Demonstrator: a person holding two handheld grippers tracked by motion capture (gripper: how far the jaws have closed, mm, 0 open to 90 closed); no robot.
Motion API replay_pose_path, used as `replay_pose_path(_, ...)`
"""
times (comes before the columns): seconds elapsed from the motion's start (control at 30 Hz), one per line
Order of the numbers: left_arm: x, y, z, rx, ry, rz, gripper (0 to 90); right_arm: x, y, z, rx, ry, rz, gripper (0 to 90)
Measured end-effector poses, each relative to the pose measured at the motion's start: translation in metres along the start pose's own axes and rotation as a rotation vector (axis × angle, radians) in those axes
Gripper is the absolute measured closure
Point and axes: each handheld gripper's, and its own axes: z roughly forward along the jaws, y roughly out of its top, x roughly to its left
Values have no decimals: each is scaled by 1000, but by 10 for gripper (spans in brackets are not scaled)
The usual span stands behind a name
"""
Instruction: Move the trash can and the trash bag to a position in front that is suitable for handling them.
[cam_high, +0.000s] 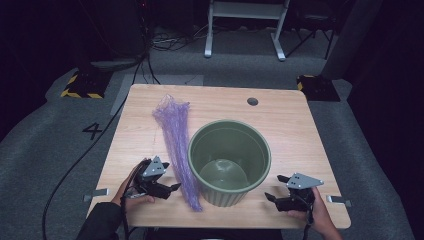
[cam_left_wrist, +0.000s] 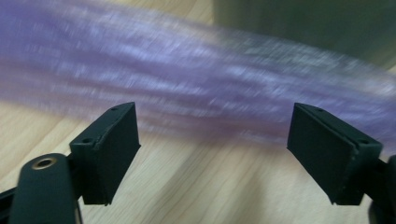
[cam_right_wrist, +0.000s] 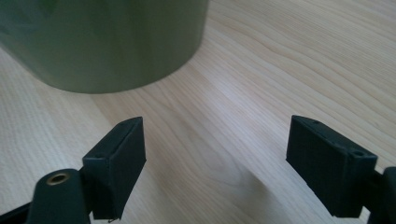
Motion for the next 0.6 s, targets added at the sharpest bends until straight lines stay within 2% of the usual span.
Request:
replay_pose_path(0.03, 0, 0, 0, 0, 0, 0, 154, 0, 0, 0, 0, 0, 0, 196)
replay_pose_path(0.1, -8, 6, 0, 1, -7, 47, 159, 8, 4, 2, -5, 18, -21, 196)
replay_pose_path(0.17, -11, 9, -1, -8, -20, 59, 158, 13, 7, 4, 1, 17, -40, 196)
replay_pose_path(0.27, -12, 11, -3, -26, -39, 54, 156, 18, 10, 6, -7, 40, -50, 196)
replay_pose_path(0.3, -13, 14, -4, -28, -51, 64, 156, 20, 11, 6, -14, 48, -54, 196)
replay_pose_path(0.4, -15, 18, -5, -46, -58, 61, 157, 25, 15, 8, -25, 56, -62, 194)
replay_pose_path(0.5, -17, 22, -2, -53, -52, 68, 158, 27, 17, 8, -37, 63, -65, 195)
replay_pose_path(0.6, -22, 30, 6, -48, -71, 94, 159, 30, 21, 9, -52, 61, -63, 198)
